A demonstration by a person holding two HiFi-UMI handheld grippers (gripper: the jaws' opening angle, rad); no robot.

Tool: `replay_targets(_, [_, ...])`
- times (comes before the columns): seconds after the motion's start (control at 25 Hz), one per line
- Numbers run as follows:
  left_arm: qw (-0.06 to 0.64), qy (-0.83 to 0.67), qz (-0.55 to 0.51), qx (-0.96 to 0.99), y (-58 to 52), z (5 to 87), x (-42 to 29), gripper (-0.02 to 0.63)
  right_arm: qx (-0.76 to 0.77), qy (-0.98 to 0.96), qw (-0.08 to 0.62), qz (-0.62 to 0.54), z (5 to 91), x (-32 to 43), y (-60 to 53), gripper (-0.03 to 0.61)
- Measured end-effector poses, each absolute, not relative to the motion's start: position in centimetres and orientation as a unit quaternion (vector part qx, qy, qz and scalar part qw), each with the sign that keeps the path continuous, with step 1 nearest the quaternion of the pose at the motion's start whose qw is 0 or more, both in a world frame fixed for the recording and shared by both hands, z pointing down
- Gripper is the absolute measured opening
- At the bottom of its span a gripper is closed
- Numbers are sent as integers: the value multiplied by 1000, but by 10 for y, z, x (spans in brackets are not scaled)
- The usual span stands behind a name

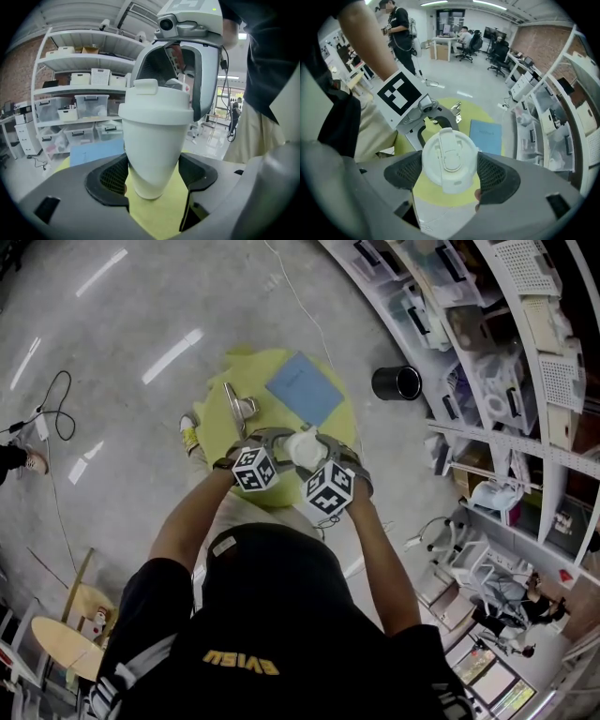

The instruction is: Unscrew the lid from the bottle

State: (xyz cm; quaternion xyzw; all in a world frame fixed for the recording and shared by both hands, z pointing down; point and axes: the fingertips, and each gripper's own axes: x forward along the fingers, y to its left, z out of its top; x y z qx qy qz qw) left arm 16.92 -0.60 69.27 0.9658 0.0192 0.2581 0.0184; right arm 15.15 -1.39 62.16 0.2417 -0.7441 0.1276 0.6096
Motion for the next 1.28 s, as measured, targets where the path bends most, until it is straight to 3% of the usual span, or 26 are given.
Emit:
replay_targets(0.12, [34,13,258,966,-7,693,170,350,232,-745,614,123,623,153,-12,371])
replay_targets(0.2, [40,8,256,966,-6,693,170,350,252,-750,589,167,621,152,-9,462])
replay_targets(0.32, [42,0,254,966,-5,694,169,350,312,-758,519,242,610,149,-8,494])
replay_targets(0.52, [48,-15,250,967,-7,694,167,347,443,-719,444,299,600,163,-23,489])
replay_targets(0.64, [51,-20,250,967,-7,695,167,347,516,-678,375,365,600,170,-29,432])
replay_targets(0.72, [51,-19,251,966,-7,695,167,347,534,-660,349,397,600,169,-31,428])
replay_targets(0.84, [54,-20,252,966,-6,695,166,345,536,-648,371,393,605,167,-30,423])
replay_targets(0.92, [55,-20,251,966,-7,696,166,345,537,-642,386,388,607,169,-31,383])
replay_targets(1.28, [38,0,256,966,-7,698,164,337,516,-652,406,380,608,168,-31,377])
